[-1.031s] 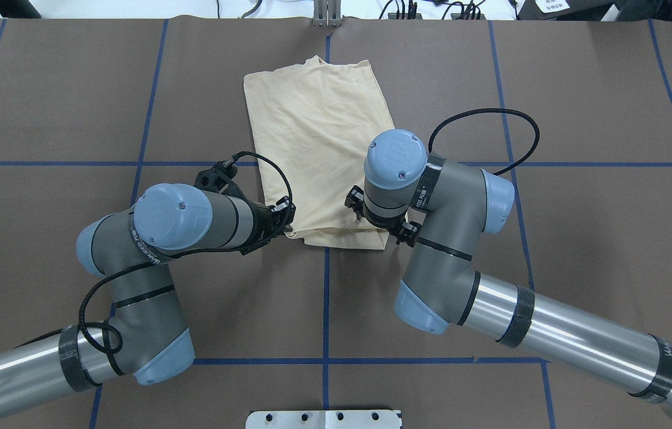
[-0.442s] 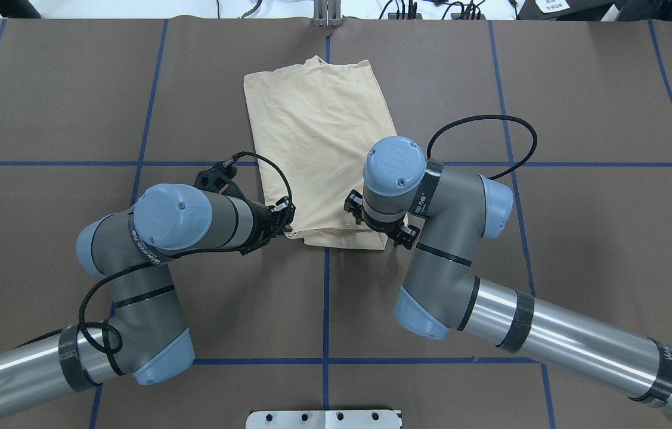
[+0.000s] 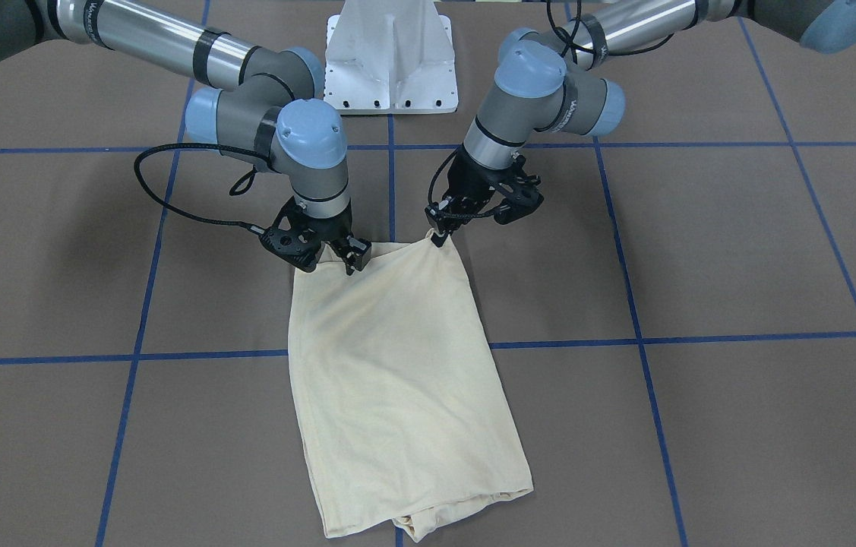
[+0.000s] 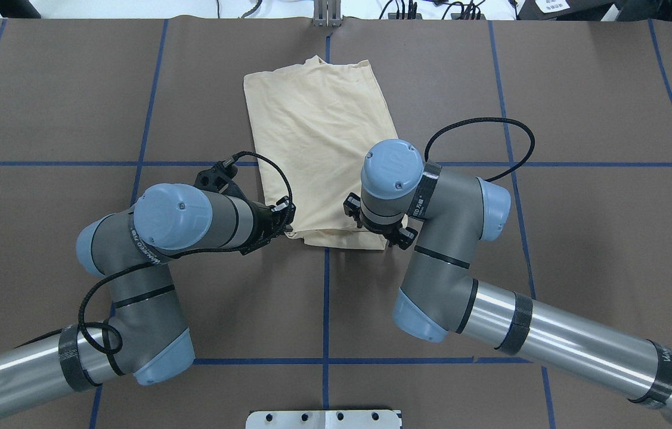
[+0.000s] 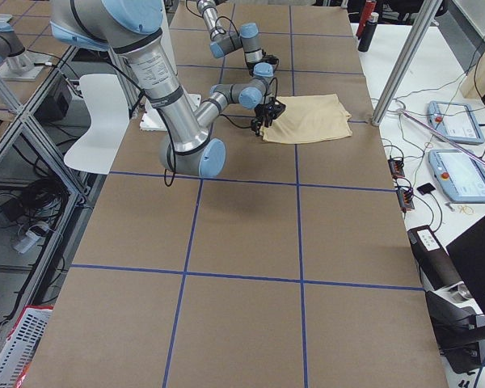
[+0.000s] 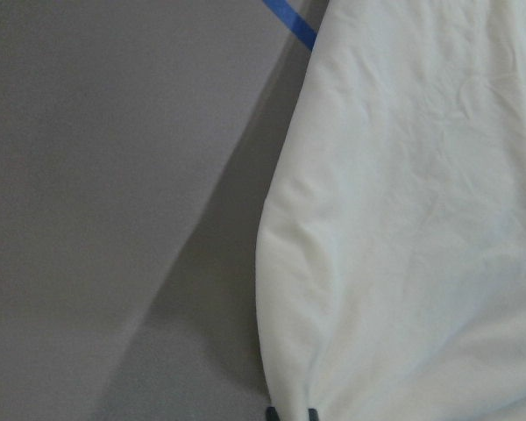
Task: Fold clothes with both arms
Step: 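Grasp the near corner with the right gripper while the left gripper holds its corner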
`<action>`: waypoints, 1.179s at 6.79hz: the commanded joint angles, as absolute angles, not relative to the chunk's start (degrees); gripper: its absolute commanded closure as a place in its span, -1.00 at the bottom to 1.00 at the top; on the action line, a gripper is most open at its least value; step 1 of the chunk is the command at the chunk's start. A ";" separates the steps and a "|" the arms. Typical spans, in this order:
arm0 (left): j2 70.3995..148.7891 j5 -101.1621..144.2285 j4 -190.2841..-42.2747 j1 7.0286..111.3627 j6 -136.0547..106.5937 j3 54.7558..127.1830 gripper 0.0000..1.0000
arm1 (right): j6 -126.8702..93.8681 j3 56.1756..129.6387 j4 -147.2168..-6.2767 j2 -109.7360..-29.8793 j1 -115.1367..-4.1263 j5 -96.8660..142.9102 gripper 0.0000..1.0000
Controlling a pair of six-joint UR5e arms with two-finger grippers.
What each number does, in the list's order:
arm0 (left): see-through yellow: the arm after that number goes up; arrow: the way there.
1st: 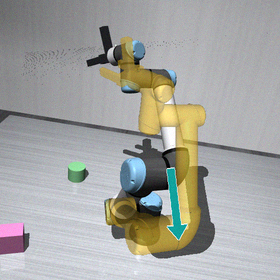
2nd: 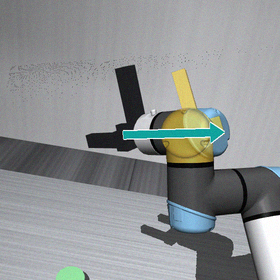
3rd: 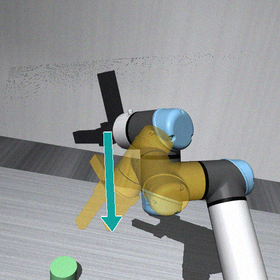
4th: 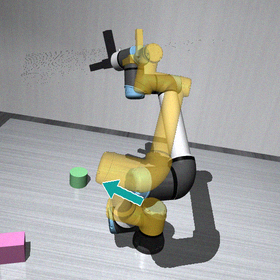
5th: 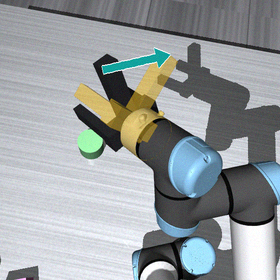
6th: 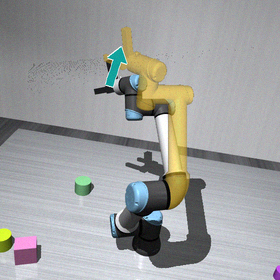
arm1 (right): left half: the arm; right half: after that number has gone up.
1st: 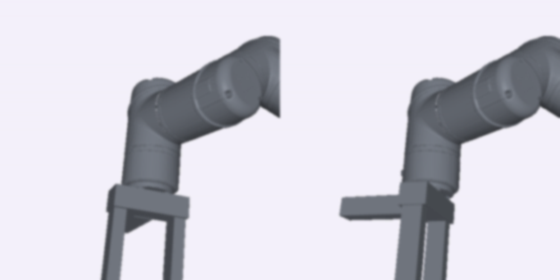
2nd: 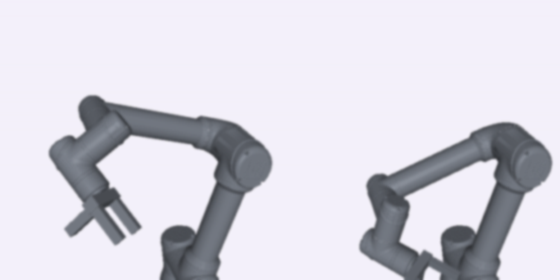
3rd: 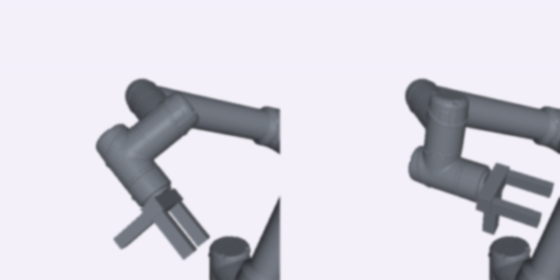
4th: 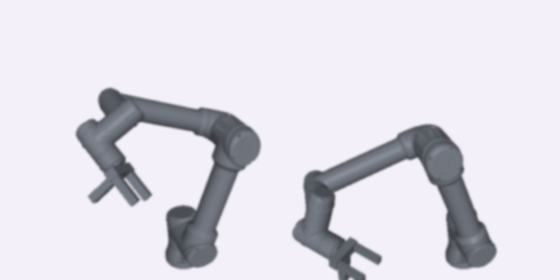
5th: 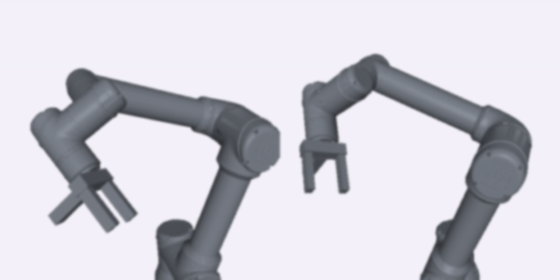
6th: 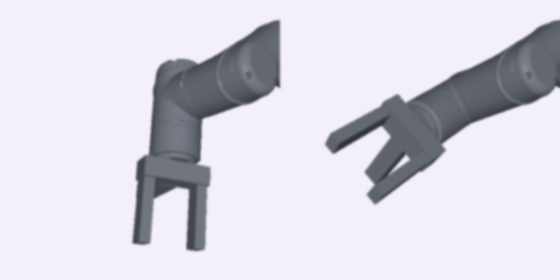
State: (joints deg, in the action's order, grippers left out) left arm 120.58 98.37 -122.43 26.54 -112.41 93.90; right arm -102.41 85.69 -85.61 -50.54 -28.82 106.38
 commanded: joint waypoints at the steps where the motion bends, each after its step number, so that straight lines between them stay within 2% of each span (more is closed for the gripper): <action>1: 120.67 98.35 -122.43 26.54 -112.41 94.30 1.00 | -102.48 85.69 -85.61 -50.54 -28.74 106.26 -0.52; 5: 120.67 98.35 -122.34 26.46 -112.50 94.31 1.00 | -102.31 85.69 -85.69 -51.15 -28.65 106.35 -0.57; 6: 120.67 98.35 -122.43 26.46 -112.50 94.31 1.00 | -102.39 85.69 -85.69 -51.15 -28.65 106.26 -0.51; 7: 120.67 98.35 -122.34 26.46 -112.50 94.31 1.00 | -103.00 85.69 -85.61 -50.98 -28.65 106.26 -0.18; 8: 120.67 98.35 -122.43 26.46 -112.50 94.31 1.00 | -103.36 85.69 -85.61 -50.89 -28.65 106.09 0.83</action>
